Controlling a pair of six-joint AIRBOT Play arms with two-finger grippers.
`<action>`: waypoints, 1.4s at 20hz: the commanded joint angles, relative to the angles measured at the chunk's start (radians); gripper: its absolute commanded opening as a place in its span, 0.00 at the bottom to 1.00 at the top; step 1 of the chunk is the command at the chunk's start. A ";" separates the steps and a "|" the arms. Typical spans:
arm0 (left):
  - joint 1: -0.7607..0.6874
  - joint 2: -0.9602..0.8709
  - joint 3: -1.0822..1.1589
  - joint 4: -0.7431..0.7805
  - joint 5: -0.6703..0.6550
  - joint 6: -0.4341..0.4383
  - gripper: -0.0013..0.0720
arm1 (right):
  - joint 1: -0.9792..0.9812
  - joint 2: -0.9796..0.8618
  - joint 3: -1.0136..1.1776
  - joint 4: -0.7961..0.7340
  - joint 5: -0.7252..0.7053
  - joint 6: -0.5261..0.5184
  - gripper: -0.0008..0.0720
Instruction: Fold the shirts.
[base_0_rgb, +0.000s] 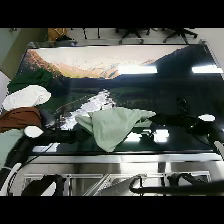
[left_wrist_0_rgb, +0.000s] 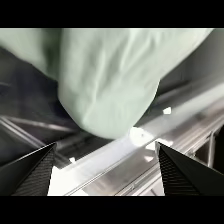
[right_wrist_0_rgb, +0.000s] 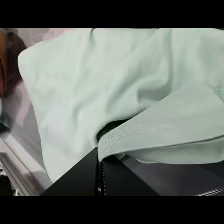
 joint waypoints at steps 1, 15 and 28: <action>-0.246 -0.126 -0.069 -0.014 0.229 -0.055 0.96 | -0.003 -0.001 0.000 -0.004 -0.003 0.000 0.04; -0.191 -0.209 0.452 -0.013 0.023 -0.030 0.03 | -0.089 0.005 0.232 0.026 0.240 0.034 0.04; 0.453 0.389 1.037 0.001 -0.053 -0.027 0.03 | -0.296 0.036 1.313 0.304 0.261 0.054 0.04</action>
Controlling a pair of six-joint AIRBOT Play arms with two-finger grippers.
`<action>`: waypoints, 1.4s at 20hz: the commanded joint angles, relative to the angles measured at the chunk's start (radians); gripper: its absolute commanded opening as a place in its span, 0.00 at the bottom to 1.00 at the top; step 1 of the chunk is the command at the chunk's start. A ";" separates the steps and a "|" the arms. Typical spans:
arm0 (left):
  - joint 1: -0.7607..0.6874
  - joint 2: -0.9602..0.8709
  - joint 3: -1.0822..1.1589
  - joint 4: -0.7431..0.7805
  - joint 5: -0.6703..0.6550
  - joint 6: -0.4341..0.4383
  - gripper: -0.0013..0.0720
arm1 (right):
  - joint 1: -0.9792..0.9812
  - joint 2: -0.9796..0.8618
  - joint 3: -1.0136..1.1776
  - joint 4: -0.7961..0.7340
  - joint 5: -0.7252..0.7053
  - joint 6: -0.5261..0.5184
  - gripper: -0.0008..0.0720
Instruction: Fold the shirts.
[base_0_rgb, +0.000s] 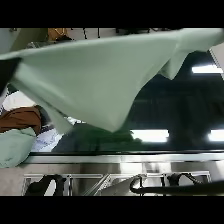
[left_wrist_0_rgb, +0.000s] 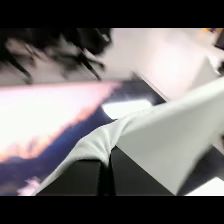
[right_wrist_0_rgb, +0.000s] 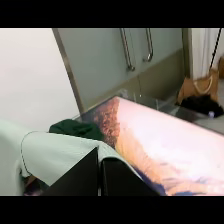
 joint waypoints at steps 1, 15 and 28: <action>0.202 0.094 0.068 0.014 -0.013 0.048 0.03 | -0.011 0.012 0.173 -0.042 -0.040 0.001 0.04; -0.263 -0.513 -0.443 -0.072 0.186 0.271 0.03 | 0.336 -0.236 -0.555 -0.430 -0.177 -0.052 0.04; -0.079 -0.751 -0.446 0.064 -0.281 -0.010 0.81 | 0.338 -0.428 -0.646 -0.546 -0.196 -0.045 0.04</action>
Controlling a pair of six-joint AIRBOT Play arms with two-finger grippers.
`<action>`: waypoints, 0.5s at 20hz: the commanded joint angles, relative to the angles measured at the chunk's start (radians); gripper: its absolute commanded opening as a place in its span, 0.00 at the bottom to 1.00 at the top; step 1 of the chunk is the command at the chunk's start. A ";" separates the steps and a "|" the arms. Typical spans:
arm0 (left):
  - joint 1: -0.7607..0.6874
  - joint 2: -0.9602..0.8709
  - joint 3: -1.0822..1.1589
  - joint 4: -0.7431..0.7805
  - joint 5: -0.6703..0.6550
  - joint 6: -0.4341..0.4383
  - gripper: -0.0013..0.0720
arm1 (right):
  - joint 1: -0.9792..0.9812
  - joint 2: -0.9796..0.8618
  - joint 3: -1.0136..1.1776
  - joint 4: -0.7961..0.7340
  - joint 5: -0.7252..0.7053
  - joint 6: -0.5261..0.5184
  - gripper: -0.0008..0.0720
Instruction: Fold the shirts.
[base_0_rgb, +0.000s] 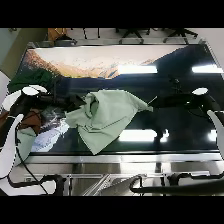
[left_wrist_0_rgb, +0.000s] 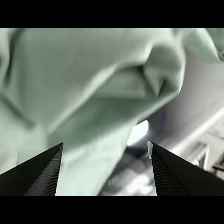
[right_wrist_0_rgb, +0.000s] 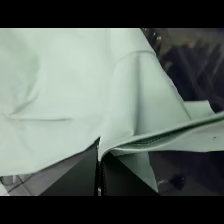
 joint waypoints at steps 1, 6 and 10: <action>0.032 0.143 -0.205 0.114 -0.105 -0.098 0.81 | 0.002 -0.007 -0.006 -0.027 0.019 0.001 0.04; -0.027 0.446 -0.683 0.152 0.073 -0.232 0.81 | 0.003 -0.007 -0.006 -0.009 0.019 0.000 0.04; -0.169 0.583 -0.866 0.144 0.304 -0.335 0.81 | 0.003 -0.007 -0.006 0.012 0.019 -0.004 0.04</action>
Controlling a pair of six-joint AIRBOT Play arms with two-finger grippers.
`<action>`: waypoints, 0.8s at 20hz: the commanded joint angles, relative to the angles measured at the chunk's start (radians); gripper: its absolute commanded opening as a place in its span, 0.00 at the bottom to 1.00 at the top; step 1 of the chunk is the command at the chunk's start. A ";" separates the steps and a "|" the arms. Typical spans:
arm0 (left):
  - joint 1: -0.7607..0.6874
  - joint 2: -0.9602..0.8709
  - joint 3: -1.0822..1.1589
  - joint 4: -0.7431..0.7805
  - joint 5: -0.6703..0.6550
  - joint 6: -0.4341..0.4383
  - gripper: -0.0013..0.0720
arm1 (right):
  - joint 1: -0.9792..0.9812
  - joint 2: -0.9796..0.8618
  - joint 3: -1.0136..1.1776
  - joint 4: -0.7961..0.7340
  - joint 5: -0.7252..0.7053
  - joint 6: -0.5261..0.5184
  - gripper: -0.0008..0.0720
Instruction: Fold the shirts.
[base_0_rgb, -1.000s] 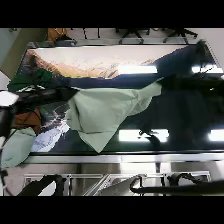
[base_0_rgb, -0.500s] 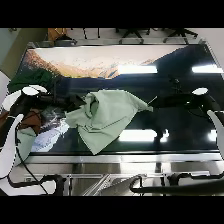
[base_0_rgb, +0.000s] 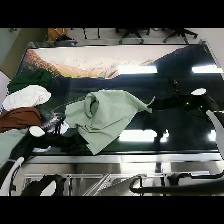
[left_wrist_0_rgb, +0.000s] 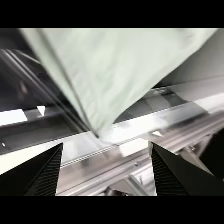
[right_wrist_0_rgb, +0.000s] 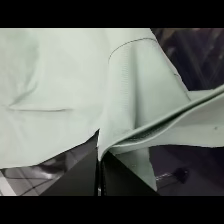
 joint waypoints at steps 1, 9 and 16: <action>-0.121 0.130 -0.163 0.005 0.233 -0.119 0.81 | 0.001 -0.001 0.000 0.013 0.000 -0.003 0.04; -0.397 0.042 -0.196 -0.174 0.667 -0.127 0.81 | 0.001 -0.001 0.000 0.013 0.000 -0.006 0.04; -0.404 -0.069 0.156 -0.166 0.532 0.043 0.03 | -0.002 0.046 0.006 0.043 0.000 -0.006 0.04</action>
